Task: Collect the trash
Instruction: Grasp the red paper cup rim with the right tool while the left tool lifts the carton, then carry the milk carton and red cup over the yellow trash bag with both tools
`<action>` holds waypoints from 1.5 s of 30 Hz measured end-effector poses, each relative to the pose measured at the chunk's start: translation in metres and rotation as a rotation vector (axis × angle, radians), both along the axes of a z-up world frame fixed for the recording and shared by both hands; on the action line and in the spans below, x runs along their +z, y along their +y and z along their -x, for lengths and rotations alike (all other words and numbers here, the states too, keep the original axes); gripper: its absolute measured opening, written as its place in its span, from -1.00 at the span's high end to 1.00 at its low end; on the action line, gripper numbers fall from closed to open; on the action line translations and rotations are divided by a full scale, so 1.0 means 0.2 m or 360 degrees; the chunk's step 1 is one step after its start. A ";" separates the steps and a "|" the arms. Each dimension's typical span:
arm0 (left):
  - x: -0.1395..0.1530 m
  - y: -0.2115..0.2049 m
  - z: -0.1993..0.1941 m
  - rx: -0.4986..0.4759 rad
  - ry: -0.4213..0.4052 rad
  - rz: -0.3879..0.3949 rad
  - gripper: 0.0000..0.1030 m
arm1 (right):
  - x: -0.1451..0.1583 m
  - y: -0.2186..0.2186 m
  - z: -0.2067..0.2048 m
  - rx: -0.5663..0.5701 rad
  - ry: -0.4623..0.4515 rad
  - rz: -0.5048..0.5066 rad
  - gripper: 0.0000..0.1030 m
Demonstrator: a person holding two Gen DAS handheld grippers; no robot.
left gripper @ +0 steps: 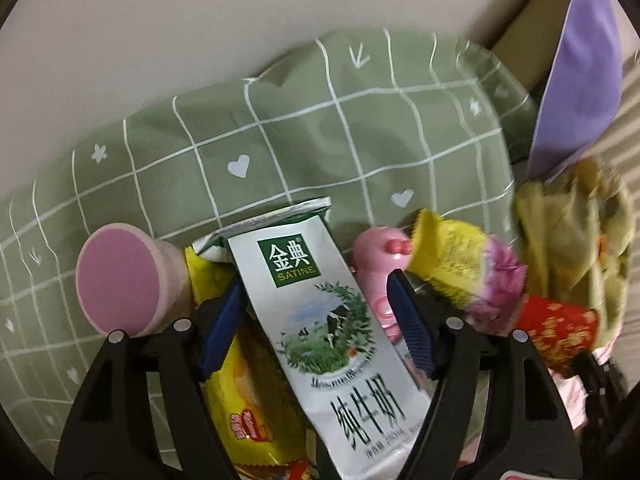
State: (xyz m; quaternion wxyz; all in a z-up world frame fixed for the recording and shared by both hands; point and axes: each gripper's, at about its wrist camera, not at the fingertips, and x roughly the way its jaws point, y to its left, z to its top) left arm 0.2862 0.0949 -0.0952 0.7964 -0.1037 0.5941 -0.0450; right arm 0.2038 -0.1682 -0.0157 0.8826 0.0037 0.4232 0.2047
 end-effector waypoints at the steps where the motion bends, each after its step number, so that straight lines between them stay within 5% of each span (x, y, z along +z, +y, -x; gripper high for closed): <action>1: -0.01 -0.01 0.00 -0.0036 0.0024 -0.0036 -0.29 | 0.00 -0.01 0.00 0.0000 -0.0001 -0.0003 0.89; 6: 0.04 0.01 0.08 -0.0068 -0.0027 -0.0026 0.03 | 0.01 -0.03 0.01 0.0004 -0.0029 -0.0024 0.89; 10: 0.17 0.05 0.22 -0.0016 -0.0217 0.0134 0.06 | 0.03 -0.03 0.02 0.0014 -0.0059 -0.0042 0.89; 16: 0.42 0.05 0.38 -0.0035 -0.0512 0.0169 0.07 | 0.13 0.01 0.02 0.0054 -0.0151 -0.0035 0.89; 28: 0.80 -0.01 0.52 -0.0063 -0.1004 0.0038 0.07 | 0.34 0.02 0.01 0.0055 -0.0332 -0.0037 0.89; 37: 1.12 -0.18 0.52 -0.0235 -0.1388 0.0260 0.07 | 0.71 -0.15 0.11 -0.0120 -0.0670 0.0071 0.89; 45: 1.17 -0.56 0.38 -0.0516 -0.1442 0.0561 0.07 | 0.84 -0.58 0.29 -0.0543 -0.0746 0.0169 0.89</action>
